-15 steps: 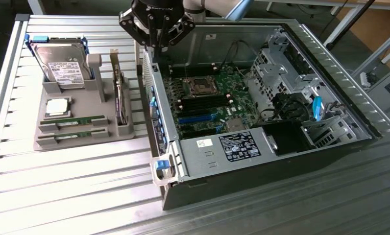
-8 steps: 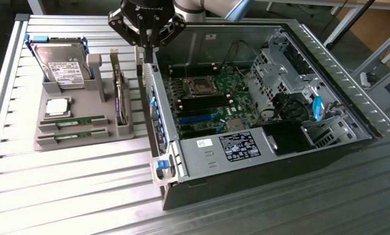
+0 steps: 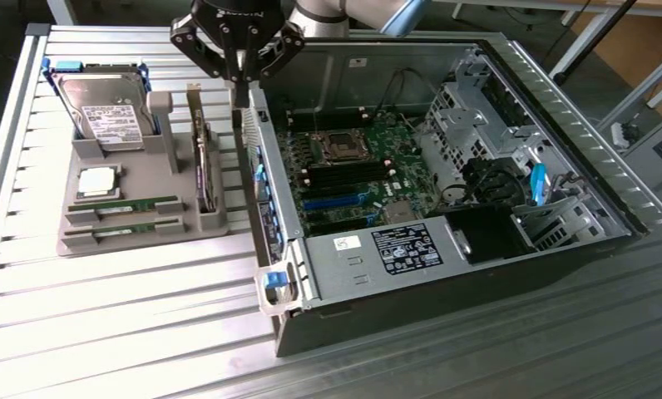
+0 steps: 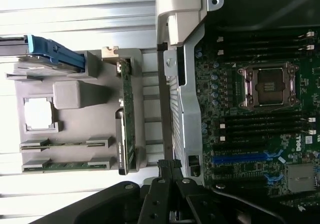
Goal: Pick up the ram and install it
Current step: 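Reach for the ram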
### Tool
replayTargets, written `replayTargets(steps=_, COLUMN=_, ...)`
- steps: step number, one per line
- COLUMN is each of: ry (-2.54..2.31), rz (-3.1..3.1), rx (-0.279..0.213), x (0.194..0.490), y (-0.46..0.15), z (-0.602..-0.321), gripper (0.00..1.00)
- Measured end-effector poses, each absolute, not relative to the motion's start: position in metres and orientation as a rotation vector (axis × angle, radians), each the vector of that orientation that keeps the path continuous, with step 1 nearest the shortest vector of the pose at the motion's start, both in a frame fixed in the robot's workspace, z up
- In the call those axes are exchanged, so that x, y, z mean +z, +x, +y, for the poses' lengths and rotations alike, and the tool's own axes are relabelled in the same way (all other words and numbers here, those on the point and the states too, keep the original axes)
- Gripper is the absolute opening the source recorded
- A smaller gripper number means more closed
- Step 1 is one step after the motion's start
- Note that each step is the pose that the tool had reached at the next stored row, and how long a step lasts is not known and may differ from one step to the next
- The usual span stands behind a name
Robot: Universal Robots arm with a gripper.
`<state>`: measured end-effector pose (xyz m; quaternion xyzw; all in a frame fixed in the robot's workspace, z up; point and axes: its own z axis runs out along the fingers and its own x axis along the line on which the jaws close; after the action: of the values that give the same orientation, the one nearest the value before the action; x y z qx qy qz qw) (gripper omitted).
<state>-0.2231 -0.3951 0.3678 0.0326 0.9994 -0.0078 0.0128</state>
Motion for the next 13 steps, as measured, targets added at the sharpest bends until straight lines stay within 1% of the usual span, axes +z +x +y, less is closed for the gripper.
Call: replayTargets(steps=13, ry=0.102, rz=3.114, rx=-0.024, x=0.368, y=-0.241, z=-0.395, gripper=0.10)
